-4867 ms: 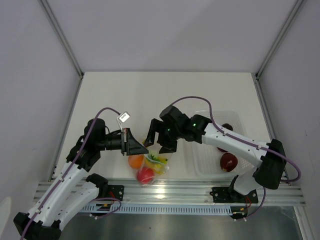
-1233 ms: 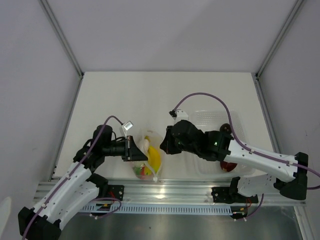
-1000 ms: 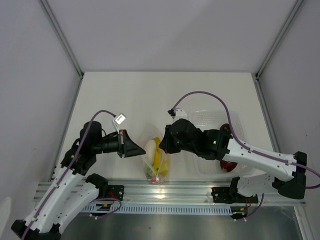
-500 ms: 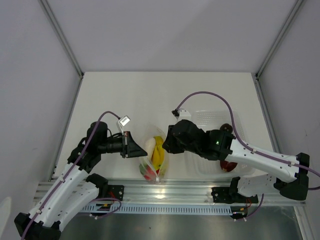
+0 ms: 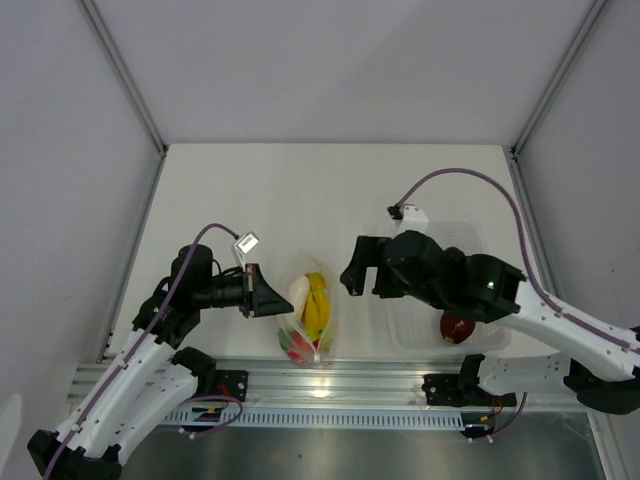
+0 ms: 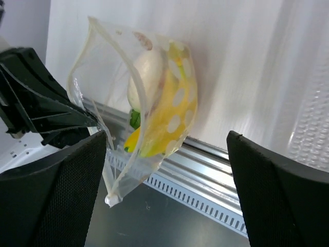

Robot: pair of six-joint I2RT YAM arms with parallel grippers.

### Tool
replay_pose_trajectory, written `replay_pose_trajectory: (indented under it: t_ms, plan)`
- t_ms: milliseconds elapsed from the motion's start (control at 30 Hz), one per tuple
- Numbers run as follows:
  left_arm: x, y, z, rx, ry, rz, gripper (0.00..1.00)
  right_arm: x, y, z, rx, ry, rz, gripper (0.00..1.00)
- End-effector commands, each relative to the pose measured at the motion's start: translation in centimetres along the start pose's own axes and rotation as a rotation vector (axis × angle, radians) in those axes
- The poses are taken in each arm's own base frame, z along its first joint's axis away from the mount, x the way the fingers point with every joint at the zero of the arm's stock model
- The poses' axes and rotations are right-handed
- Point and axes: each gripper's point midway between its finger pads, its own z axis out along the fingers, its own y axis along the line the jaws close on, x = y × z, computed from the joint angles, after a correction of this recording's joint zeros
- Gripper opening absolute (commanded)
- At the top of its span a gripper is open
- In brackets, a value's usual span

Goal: Place the food in the zip-top bag and seal the zipper
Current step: Adjust the zipper food storage bag at the center of the board, then pick up the fake fruit from the bin.

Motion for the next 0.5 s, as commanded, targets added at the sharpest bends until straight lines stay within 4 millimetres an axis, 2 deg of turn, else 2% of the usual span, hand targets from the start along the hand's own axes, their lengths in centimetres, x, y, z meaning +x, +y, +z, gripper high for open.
replay_pose_trajectory:
  t_ms: [0, 33, 100, 133, 200, 267, 300, 367, 400, 467]
  plan:
    - [-1.1, -1.5, -0.6, 0.02, -0.037, 0.075, 0.0, -3.9, -3.7, -3.5, 0.108, -0.145, 0.064, 0.99]
    - [-1.0, -1.5, -0.7, 0.022, -0.037, 0.075, 0.01, -3.8, -5.4, -4.0, 0.168, -0.149, 0.075, 0.99]
    - [-1.0, -1.7, -0.7, 0.027, -0.041, 0.077, 0.01, -5.4, -8.9, -5.2, 0.281, -0.233, 0.187, 0.99]
    - [-1.0, -1.7, -0.8, 0.029, -0.043, 0.079, 0.01, -5.2, -10.7, -5.8, 0.345, -0.242, 0.207, 0.99]
    - [-0.9, -1.7, -0.7, 0.036, -0.039, 0.076, 0.01, -5.9, -13.7, -6.8, 0.435, -0.306, 0.284, 0.99]
    - [-0.8, -1.9, -0.8, 0.044, -0.039, 0.075, 0.01, -5.8, -15.7, -7.4, 0.499, -0.33, 0.323, 0.99]
    - [-0.8, -1.9, -0.7, 0.049, -0.038, 0.074, 0.01, -5.7, -17.4, -7.3, 0.567, -0.339, 0.354, 0.99]
    - [-0.9, -2.2, -0.7, 0.057, -0.041, 0.078, 0.01, -5.1, -19.1, -7.2, 0.635, -0.316, 0.397, 0.99]
    - [-0.8, -2.2, -0.7, 0.062, -0.037, 0.078, 0.0, -4.7, -20.7, -6.8, 0.702, -0.305, 0.432, 0.99]
    - [-0.8, -2.2, -0.7, 0.069, -0.037, 0.08, 0.01, -3.9, -21.9, -6.0, 0.743, -0.269, 0.48, 0.99]
